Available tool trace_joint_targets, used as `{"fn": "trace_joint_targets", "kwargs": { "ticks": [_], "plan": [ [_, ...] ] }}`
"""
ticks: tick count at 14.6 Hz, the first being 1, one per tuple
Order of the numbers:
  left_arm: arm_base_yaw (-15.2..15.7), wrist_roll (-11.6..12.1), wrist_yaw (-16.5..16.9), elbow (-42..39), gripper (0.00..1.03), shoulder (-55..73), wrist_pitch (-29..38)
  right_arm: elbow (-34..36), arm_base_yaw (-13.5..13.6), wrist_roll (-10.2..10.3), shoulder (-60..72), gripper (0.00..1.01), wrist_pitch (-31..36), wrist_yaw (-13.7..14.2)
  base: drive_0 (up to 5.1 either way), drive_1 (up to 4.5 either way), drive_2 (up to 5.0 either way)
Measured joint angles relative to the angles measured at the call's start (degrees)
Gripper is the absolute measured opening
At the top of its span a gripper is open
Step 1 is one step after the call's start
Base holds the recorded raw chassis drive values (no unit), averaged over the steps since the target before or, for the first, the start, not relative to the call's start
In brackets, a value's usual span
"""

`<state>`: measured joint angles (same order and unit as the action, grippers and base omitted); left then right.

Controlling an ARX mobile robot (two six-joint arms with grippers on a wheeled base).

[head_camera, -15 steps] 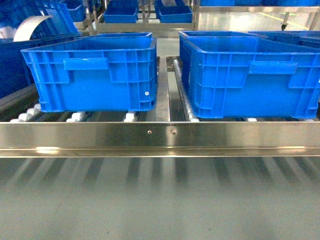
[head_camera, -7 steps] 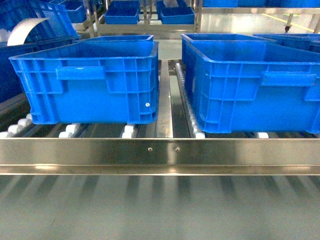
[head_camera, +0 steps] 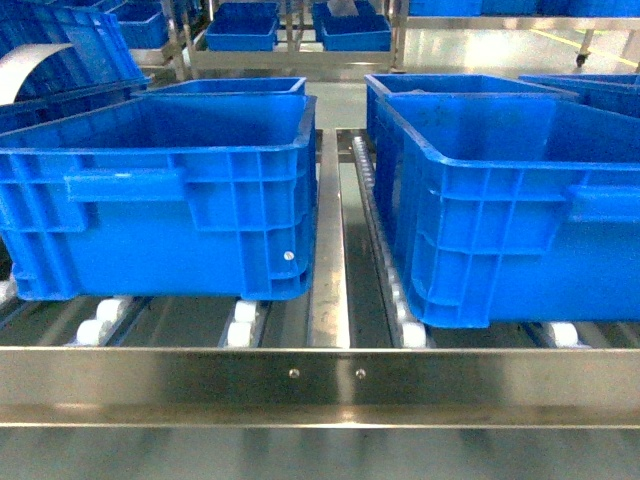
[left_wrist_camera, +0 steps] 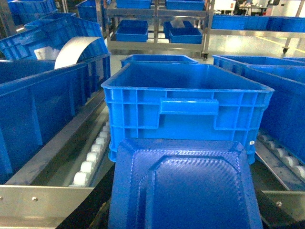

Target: Sort blue parts and orange caps into right shelf containers

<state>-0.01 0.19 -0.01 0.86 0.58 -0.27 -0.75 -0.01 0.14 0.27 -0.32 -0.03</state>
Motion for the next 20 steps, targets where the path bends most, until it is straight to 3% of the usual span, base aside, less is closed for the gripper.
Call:
{"fn": "trace_joint_targets", "kwargs": {
  "ticks": [4,20],
  "plan": [
    [0.0,0.0,0.0,0.0,0.44,0.0,-0.2,0.0,0.0,0.0,0.0,0.43,0.0,0.0,-0.1,4.28,-4.4],
    [0.0,0.0,0.0,0.0,0.44,0.0,-0.1,0.0,0.0,0.0,0.0,0.43,0.0,0.0,0.0,0.00,0.0]
  ]
}}
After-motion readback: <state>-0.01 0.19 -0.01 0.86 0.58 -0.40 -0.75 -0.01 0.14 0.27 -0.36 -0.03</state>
